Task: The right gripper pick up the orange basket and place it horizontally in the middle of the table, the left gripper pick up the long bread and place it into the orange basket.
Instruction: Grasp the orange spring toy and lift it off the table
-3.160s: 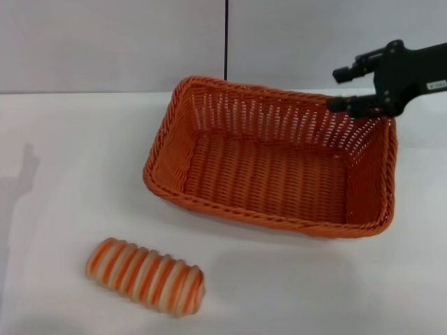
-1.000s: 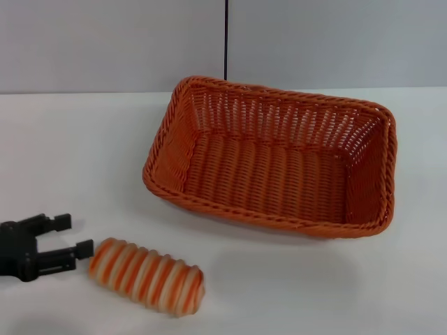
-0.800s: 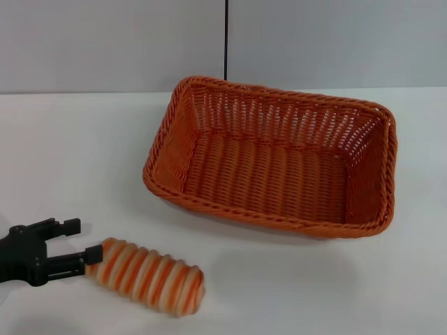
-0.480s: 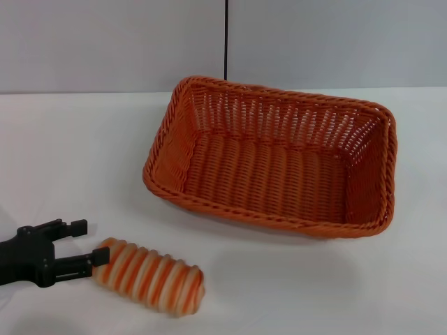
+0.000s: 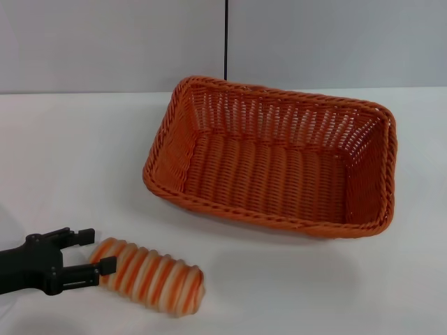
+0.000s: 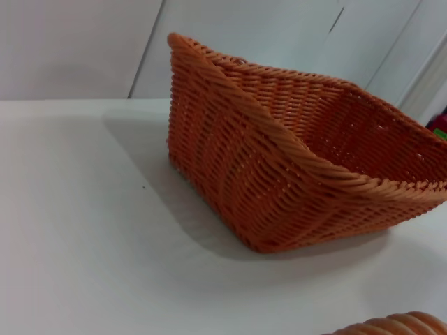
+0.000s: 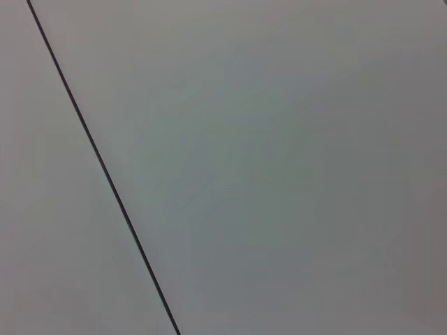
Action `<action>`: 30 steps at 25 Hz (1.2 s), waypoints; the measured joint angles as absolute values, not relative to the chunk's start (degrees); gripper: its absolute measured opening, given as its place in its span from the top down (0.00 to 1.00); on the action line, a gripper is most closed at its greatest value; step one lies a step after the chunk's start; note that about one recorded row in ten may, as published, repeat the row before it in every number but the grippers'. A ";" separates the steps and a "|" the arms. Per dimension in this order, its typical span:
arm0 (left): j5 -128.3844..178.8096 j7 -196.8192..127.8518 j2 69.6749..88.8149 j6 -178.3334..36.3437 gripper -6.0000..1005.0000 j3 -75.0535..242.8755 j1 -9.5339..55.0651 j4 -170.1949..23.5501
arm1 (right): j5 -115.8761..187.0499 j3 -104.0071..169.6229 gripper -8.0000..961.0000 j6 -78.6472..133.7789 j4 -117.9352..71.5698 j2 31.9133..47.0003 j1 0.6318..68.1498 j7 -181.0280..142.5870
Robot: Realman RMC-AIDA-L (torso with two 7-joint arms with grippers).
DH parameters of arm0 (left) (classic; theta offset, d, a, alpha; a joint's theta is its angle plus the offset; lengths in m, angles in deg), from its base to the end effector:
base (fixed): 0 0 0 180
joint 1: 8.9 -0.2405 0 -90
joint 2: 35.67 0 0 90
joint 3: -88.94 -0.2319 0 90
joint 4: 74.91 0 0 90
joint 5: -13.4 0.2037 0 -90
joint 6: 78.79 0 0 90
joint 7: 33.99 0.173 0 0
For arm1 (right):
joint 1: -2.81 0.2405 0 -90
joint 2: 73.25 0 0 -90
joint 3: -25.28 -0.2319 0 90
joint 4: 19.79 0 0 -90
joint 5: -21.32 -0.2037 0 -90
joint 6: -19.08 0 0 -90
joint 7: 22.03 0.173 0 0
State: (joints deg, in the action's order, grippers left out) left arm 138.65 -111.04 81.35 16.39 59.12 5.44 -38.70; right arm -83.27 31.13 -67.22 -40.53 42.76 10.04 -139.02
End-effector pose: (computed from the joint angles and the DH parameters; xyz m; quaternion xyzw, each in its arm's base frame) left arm -0.3288 0.2259 0.0011 -0.9025 -0.3550 -0.1980 0.1423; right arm 0.3929 0.2294 0.1465 -0.5503 0.3461 0.4559 0.6079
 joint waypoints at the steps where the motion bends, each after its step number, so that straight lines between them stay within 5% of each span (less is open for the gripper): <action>1: 138.65 -111.04 81.35 16.39 0.17 59.12 5.44 -38.70 | -83.26 31.13 0.48 -67.22 -40.53 42.76 10.08 -139.05; 20: 138.64 -110.61 81.90 14.04 0.17 58.80 5.22 -39.25 | -83.17 31.08 0.48 -67.23 -40.53 42.85 10.47 -139.61; 27: 138.49 -109.44 81.92 14.04 0.51 58.86 5.43 -40.02 | -82.66 31.08 0.48 -66.43 -40.53 42.83 10.47 -139.80; 30: 138.33 -109.18 81.92 14.17 0.52 58.86 5.43 -40.02 | -82.62 31.08 0.48 -65.98 -40.53 42.82 10.47 -139.84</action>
State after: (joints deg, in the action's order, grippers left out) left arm 138.33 -109.18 81.92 14.17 58.86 5.43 -40.02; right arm -82.62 31.08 -65.98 -40.53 42.82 10.47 -139.84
